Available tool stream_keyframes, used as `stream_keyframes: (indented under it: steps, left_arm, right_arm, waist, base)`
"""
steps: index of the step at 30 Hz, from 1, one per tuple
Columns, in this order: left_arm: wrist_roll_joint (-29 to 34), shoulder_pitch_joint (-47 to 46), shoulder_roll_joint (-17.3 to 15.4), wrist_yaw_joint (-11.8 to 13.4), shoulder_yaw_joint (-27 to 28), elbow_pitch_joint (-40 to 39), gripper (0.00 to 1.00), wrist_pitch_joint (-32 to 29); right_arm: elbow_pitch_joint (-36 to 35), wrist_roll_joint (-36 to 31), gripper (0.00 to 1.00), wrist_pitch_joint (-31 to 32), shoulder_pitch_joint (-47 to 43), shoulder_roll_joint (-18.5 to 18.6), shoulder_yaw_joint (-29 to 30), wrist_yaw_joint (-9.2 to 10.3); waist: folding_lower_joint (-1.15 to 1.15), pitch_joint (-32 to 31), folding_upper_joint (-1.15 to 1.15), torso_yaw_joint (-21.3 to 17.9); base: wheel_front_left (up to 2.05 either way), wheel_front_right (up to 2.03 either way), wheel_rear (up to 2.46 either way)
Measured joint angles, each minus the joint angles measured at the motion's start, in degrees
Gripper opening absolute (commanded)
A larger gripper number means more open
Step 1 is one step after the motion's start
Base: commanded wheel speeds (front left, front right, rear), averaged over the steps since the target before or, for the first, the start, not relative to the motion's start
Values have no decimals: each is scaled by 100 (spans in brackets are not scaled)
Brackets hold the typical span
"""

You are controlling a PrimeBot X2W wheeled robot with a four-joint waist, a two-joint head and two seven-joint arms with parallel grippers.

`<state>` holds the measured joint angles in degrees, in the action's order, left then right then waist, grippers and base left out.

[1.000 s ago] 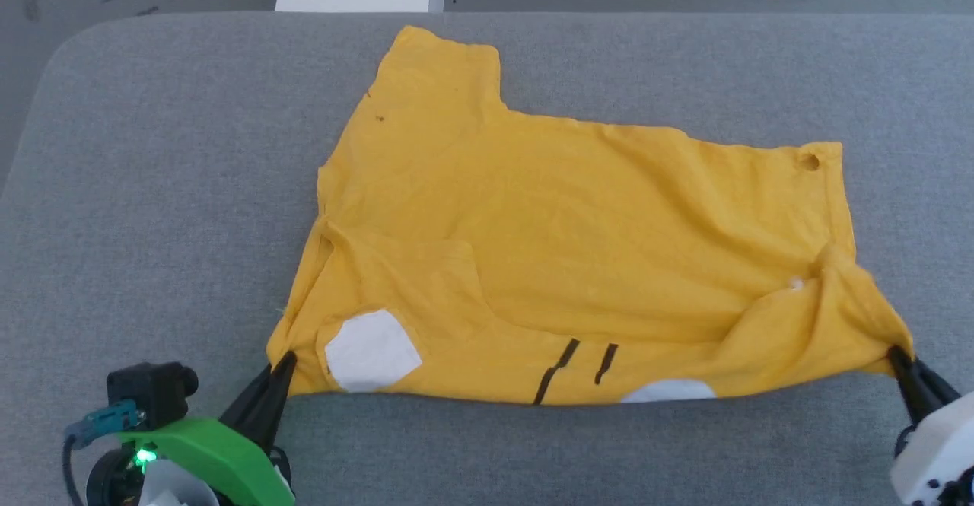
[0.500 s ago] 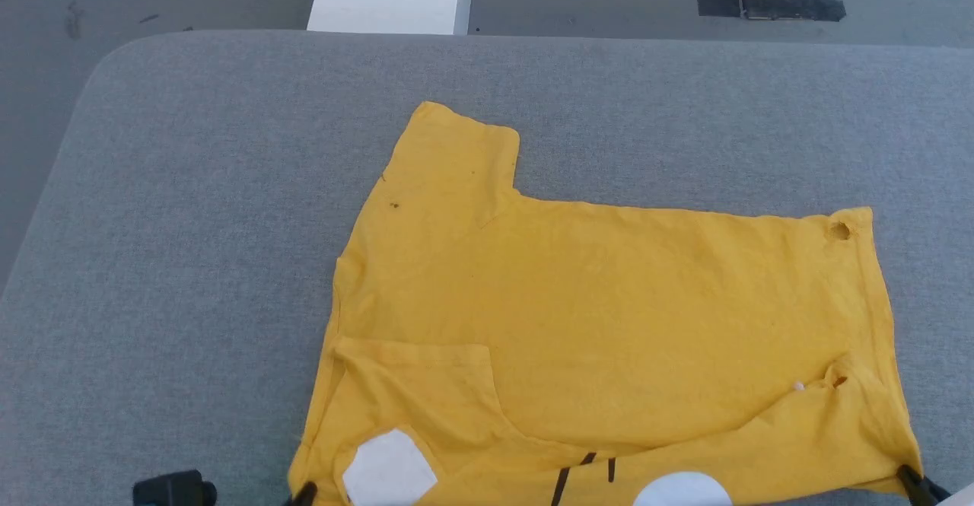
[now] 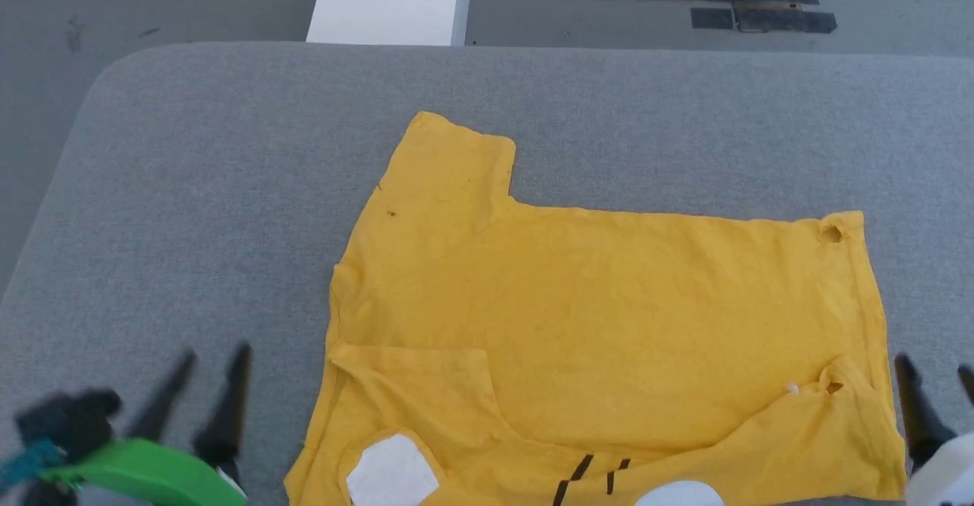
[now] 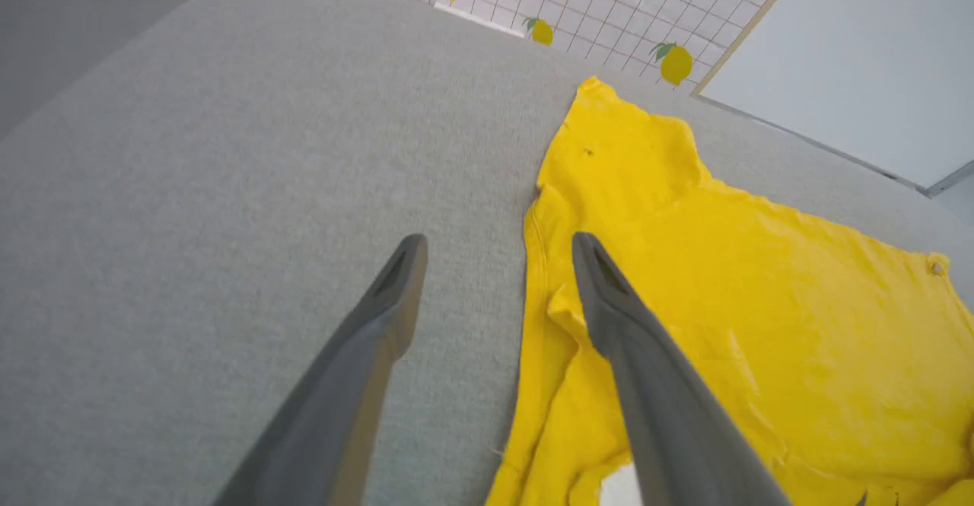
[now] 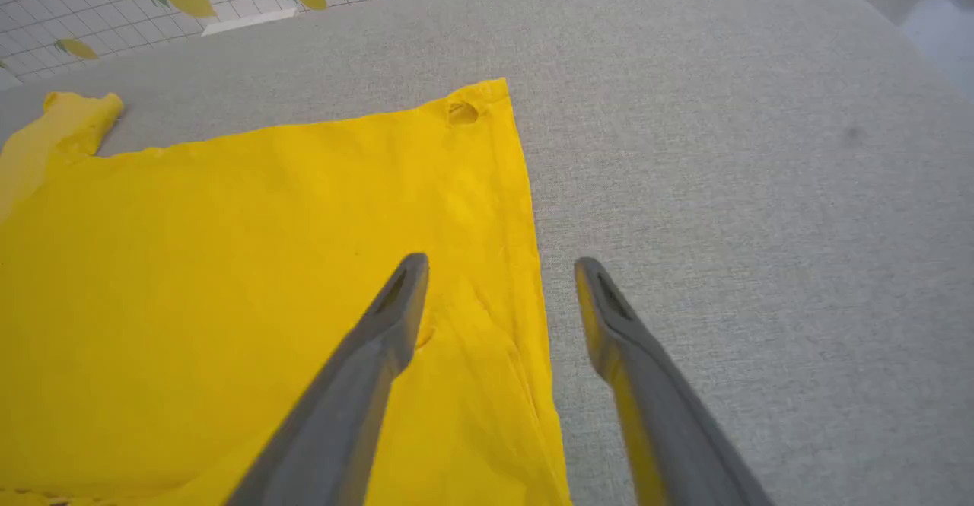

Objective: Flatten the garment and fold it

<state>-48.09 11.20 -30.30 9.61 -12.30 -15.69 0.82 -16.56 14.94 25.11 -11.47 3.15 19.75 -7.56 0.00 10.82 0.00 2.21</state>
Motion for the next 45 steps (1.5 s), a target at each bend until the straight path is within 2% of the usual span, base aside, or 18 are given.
stream_keyframes:
  steps: [3, 6, 10, 12, 14, 17, 21, 30, 35, 42, 43, 45]
  left_arm:
    - [526, -625, -438, 52, 234, -280, 100, 116]
    - [898, -1524, -867, -37, 254, -403, 100, -82]
    - [1274, -3056, -1245, -408, 65, -252, 100, -527]
    - [1295, -3789, -1252, -646, -78, 24, 100, -711]
    - [1347, -4517, -1250, -991, -325, 427, 100, -912]
    - [1187, -5293, -1121, -1395, -655, 1043, 100, -1274]
    - [1104, -5891, -1078, -1613, -1110, 1636, 100, -1635]
    - [300, -6434, -1114, -1670, -2007, 2138, 100, -1856]
    - [164, -6650, -1359, -1688, -2340, 2392, 100, -1631]
    - [-192, -6911, -1467, -1688, -2807, 2626, 100, -1339]
    - [-234, -6950, -1492, -1688, -2888, 2629, 0, -1319]
    - [-283, -7039, -1559, -1688, -3067, 2647, 0, -1210]
  right_arm:
    - [-146, -127, 100, -354, 277, -3, -157, 0]
    - [-215, -149, 100, -669, 542, -15, -394, 0]
    - [-328, -210, 100, -1013, 913, -16, -654, 0]
    - [-360, -256, 100, -1112, 1085, -20, -781, 0]
    - [-397, -301, 100, -1188, 1245, -20, -918, 0]
    - [-432, -342, 100, -1254, 1406, -20, -1063, 0]
    - [-420, -348, 100, -1272, 1497, -21, -1150, 0]
    - [-492, -344, 100, -1356, 1560, -22, -1155, 0]
    - [-534, -333, 100, -1388, 1564, -22, -1151, 0]
    - [-579, -331, 100, -1401, 1592, -22, -1110, 0]
    - [-592, -332, 100, -1395, 1605, -21, -1103, 0]
    - [-643, -344, 100, -1359, 1628, -21, -1095, 0]
  waist:
    - [0, 154, 0, -25]
    - [0, 379, 0, -56]
    - [0, 757, 0, -97]
    - [0, 953, 0, -114]
    - [0, 1171, 0, -136]
    - [1, 1465, 0, -174]
    - [1, 1835, 0, -251]
    - [1, 2486, 0, -524]
    - [1, 2770, 0, -690]
    - [1, 3028, 0, -858]
    - [1, 3041, 0, -875]
    - [1, 3056, 0, -901]
  base:
    - [0, 0, 0]
    - [0, 0, 0]
    - [0, 0, 0]
    - [0, 0, 0]
    - [0, 0, 0]
    - [0, 0, 0]
    - [0, 0, 0]
    - [0, 0, 0]
    - [0, 0, 0]
    - [0, 0, 0]
    - [0, 0, 0]
    - [0, 0, 0]
